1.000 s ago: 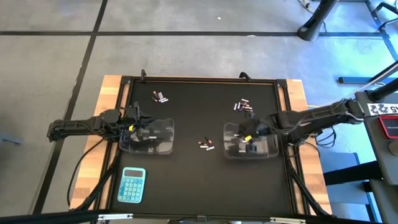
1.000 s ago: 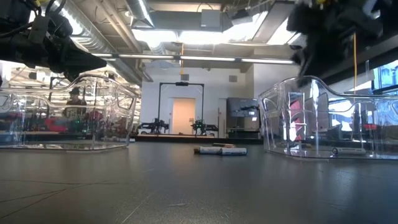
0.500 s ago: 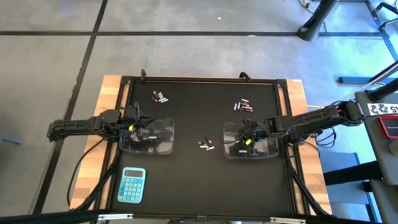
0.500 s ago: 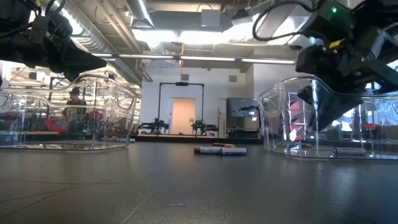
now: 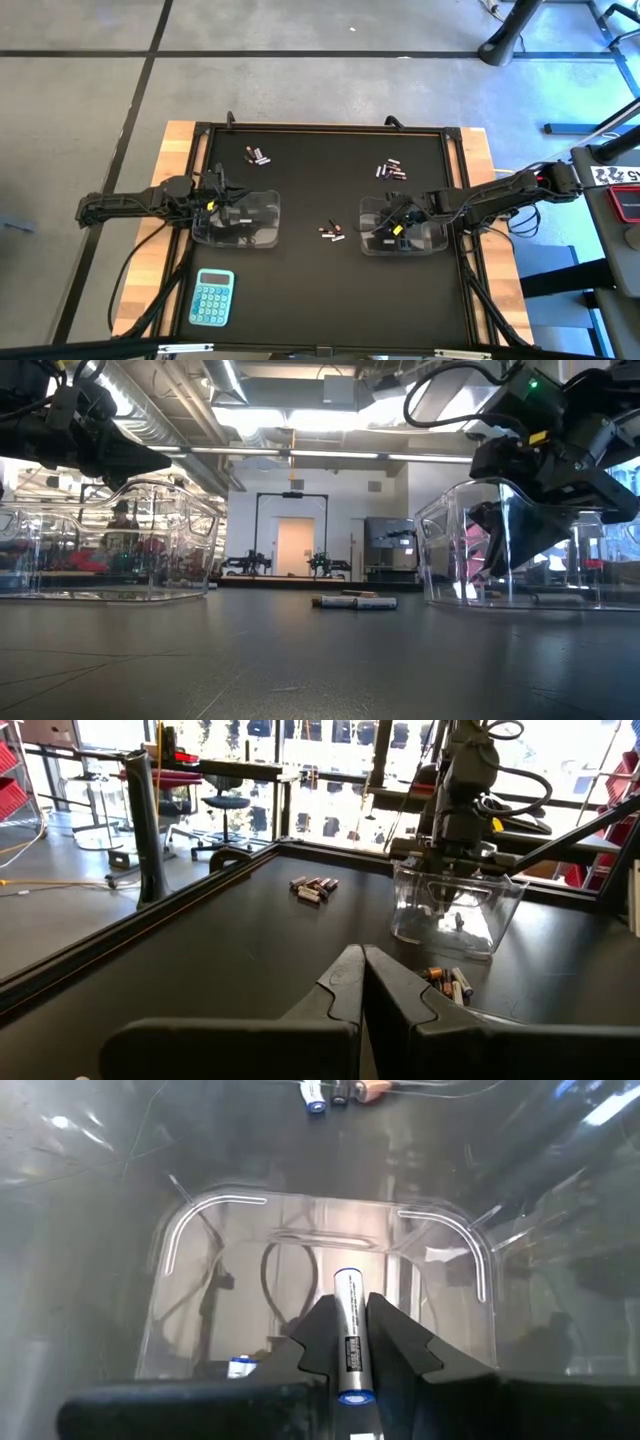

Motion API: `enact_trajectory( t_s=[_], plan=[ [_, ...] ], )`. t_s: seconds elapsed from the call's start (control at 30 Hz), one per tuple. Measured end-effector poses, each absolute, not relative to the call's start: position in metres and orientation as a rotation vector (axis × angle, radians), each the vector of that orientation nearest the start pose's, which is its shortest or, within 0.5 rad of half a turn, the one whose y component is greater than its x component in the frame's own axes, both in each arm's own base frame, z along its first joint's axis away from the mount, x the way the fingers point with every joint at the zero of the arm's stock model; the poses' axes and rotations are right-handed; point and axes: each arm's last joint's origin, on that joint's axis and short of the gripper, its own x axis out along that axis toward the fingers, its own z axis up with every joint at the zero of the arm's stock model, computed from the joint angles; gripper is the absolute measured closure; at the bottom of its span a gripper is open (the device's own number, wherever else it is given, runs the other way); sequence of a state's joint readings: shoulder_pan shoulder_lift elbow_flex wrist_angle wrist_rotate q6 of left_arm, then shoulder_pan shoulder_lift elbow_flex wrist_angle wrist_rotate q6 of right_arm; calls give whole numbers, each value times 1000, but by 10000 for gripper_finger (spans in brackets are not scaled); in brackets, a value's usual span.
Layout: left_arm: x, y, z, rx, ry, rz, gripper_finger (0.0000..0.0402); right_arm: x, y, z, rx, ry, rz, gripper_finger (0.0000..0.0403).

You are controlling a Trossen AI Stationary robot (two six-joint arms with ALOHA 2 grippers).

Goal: Sort batteries
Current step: Put the white battery into the right transparent bin

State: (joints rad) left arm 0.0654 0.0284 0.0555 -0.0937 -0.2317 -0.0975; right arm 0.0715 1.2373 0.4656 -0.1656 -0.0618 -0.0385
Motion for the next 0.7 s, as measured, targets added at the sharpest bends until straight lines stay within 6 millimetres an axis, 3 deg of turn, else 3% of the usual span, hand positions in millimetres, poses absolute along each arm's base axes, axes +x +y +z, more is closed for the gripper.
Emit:
enact_trajectory(
  t_s=[0.27,0.7],
  plan=[
    [94,13,171,-91,52,300,402,207,16,147,-34,951,107,361],
    [94,13,171,-91,52,300,402,225,17,182,117,964,36,361]
  ],
)
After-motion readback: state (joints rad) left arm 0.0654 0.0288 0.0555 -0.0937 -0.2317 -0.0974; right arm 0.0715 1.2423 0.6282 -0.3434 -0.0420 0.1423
